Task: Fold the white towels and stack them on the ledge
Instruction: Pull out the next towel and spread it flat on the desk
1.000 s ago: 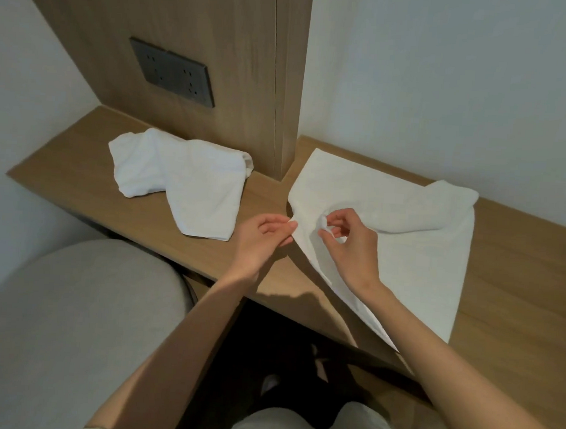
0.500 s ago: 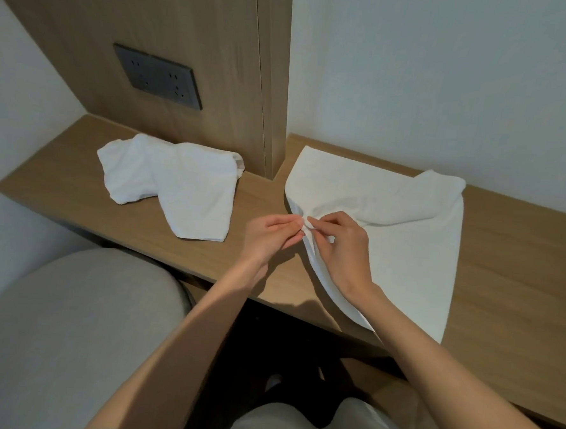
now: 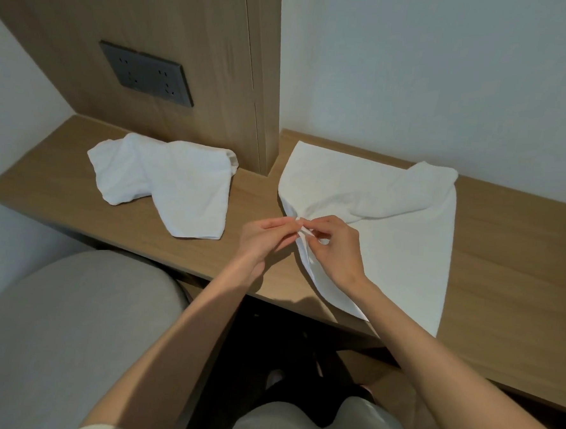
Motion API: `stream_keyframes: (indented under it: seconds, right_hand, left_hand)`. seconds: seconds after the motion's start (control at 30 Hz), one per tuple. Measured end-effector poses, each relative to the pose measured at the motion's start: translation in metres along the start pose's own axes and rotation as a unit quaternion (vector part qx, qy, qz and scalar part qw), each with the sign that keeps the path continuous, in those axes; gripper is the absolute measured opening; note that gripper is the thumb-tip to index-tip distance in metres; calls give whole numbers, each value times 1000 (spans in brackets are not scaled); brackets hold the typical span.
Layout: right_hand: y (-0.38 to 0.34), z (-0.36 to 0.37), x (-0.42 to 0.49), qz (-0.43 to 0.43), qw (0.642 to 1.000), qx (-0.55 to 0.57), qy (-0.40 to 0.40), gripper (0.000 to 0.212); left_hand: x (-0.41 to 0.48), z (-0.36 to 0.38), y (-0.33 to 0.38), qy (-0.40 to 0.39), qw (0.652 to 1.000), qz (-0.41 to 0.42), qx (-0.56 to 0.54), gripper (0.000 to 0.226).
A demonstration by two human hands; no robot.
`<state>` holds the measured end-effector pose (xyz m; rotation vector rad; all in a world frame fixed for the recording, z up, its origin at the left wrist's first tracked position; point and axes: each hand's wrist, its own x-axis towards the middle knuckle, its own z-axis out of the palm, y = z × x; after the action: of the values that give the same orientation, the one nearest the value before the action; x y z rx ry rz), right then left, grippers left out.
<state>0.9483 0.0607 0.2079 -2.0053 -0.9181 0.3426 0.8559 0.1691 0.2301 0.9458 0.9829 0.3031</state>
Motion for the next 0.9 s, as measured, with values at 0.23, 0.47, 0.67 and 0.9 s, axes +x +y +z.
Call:
stream_keyframes:
  seconds: [0.23,0.47,0.67,0.9]
  right_hand:
    - [32,-27,-10,62,992,-64,88,30]
    - [75,-121,-33,158,953,-176,191,33]
    - [80,-195,-51,322,894,-81,302,21]
    - [32,-259,-40,371,788,374,319,22]
  left_hand:
    - [-3,9,21,-41,986,-55,-154,15]
    - [-8,33,55,-64,957,-54,-279,15]
    - [-27,70,84,-57,920,-23,-386,3]
    - [-89,118,108,-73,907,33,-414,6]
